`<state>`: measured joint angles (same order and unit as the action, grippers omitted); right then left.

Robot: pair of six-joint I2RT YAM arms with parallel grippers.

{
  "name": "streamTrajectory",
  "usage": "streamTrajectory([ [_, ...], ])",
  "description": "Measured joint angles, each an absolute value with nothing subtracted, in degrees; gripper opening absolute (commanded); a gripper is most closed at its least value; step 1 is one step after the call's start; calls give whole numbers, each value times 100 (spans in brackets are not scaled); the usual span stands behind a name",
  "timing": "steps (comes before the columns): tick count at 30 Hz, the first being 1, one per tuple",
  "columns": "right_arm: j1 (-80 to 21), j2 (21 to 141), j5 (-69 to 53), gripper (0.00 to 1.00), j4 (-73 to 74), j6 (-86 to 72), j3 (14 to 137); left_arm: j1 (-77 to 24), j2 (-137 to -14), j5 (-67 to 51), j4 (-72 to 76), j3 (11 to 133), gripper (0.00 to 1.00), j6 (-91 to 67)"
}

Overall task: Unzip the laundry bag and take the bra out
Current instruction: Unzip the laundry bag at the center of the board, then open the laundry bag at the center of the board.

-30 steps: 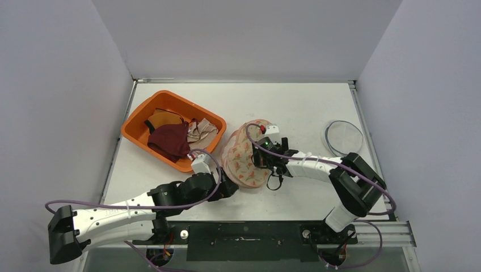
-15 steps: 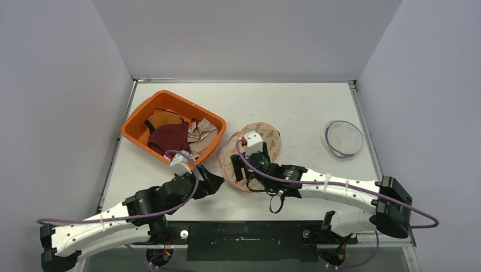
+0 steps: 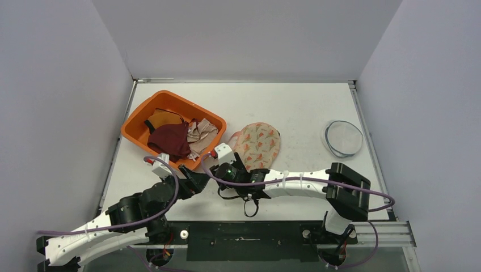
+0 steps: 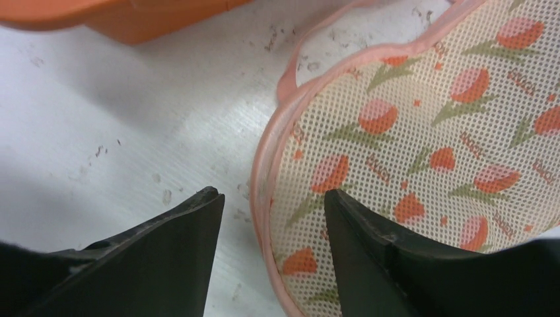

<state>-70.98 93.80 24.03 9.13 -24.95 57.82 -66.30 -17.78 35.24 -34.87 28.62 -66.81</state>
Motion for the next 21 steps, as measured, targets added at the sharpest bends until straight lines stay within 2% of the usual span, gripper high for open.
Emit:
streamTrajectory([
  [8,-7098,9887,2788,27,902,-2521,6237,-6630,-1734,3538,-3664,2825,77,-6729],
  [12,-7098,9988,2923,7,1037,-2589,6241,-6630,-1730,3553,-3677,2821,77,-6731],
  [17,-7098,9929,3096,5,1133,-2733,6219,-6630,-1785,3555,-3664,2790,77,-6731],
  [21,-7100,9371,3173,5,1223,-2891,5874,-6630,-1986,3548,-3618,2740,77,-6731],
])
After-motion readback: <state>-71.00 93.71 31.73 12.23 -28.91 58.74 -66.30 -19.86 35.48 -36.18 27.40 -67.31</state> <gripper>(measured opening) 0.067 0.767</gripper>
